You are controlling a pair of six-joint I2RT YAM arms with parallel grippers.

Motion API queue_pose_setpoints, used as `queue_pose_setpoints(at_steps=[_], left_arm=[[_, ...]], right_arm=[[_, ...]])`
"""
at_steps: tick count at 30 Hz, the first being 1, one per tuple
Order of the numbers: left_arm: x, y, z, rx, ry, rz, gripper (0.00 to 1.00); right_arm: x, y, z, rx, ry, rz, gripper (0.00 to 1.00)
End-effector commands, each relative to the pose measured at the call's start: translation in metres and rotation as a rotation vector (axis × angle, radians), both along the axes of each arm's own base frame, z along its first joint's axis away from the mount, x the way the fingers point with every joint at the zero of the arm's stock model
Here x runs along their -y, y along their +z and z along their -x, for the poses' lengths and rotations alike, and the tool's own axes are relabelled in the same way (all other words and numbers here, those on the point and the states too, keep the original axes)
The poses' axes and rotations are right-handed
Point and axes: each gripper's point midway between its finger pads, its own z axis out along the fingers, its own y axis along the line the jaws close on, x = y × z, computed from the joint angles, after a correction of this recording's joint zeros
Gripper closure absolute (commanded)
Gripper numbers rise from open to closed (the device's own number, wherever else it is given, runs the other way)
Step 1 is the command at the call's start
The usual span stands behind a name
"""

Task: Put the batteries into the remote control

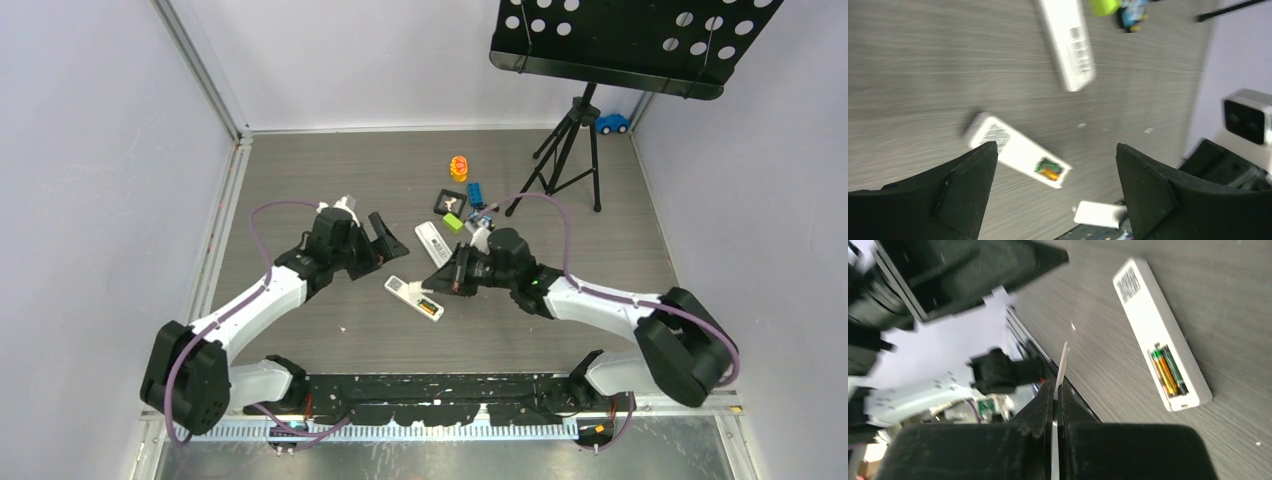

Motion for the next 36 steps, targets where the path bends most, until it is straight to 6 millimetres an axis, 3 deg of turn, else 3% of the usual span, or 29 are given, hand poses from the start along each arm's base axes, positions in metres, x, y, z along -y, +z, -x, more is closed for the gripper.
queue_pose_setpoints(at_steps=[1,6,14,25,36], left_arm=[[-0.042,-0.056,0.018,-0.131,-0.015,-0.249,0.09],[-0.054,-0.072,0.018,-0.151,0.014,-0.307,0.09],[-0.058,-0.085,0.022,-0.172,0.007,-0.335,0.08],[-0.048,-0.094,0.035,-0.210,-0.009,-0.254,0.09],[-0.047,-0.095,0.035,-0.207,0.006,-0.232,0.09]], right_arm=[[-0.010,-0.049,0.047,-0.047,0.258,0.187,1.00],[-0.019,-0.083,0.060,-0.103,0.314,0.301,1.00],[0.003,-0.110,0.040,-0.109,0.204,0.516,0.99],[0.011,-0.104,0.022,-0.077,0.092,0.548,0.99],[0.027,-0.095,0.007,-0.036,-0.002,0.601,1.00]])
